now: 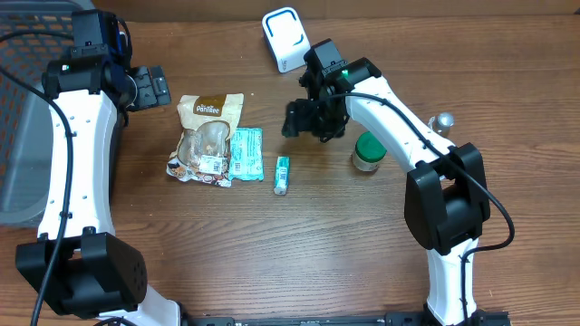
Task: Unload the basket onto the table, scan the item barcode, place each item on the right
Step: 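Lift the right gripper and move it left toward the teal tube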
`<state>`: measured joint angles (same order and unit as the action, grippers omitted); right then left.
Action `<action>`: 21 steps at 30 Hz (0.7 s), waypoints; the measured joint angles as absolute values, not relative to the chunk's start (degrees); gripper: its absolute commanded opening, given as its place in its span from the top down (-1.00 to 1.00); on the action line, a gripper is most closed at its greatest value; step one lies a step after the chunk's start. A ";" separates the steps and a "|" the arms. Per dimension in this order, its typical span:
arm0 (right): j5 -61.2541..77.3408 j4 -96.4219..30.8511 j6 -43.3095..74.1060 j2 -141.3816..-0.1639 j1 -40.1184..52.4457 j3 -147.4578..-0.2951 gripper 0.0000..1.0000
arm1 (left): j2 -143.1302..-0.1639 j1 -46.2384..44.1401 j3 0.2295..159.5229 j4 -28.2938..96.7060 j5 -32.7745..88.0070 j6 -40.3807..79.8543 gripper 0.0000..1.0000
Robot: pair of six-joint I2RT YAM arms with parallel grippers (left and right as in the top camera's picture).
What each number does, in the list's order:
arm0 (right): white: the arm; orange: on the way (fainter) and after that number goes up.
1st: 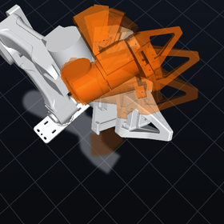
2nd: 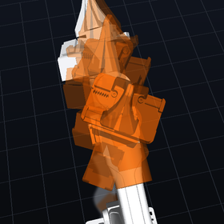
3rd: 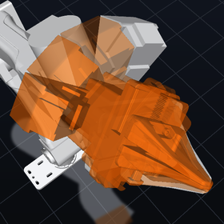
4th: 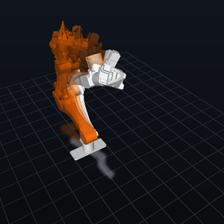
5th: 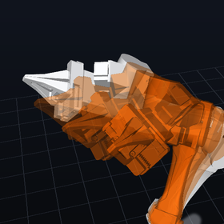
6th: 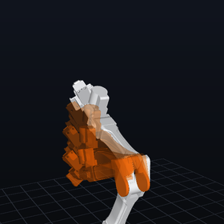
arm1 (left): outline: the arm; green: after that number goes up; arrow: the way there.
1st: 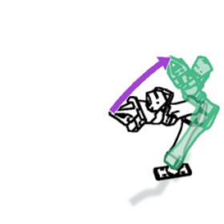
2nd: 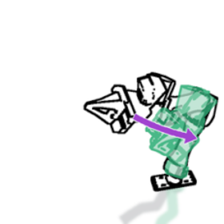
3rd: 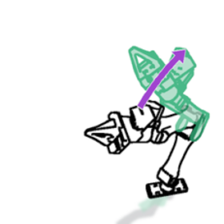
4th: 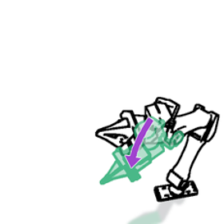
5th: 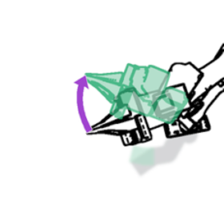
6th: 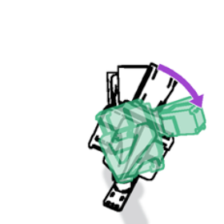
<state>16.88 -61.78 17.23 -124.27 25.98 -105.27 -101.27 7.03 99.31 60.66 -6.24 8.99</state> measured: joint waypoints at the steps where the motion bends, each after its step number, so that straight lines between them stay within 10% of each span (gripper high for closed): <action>1: 16.25 -62.65 17.41 -124.27 25.98 -105.27 0.17 | -101.27 7.03 99.31 60.66 -6.24 8.99 -0.99; 21: -1.69 -71.81 19.29 -124.27 25.96 -105.27 0.46 | -101.27 7.03 99.31 60.66 -6.24 8.99 -0.99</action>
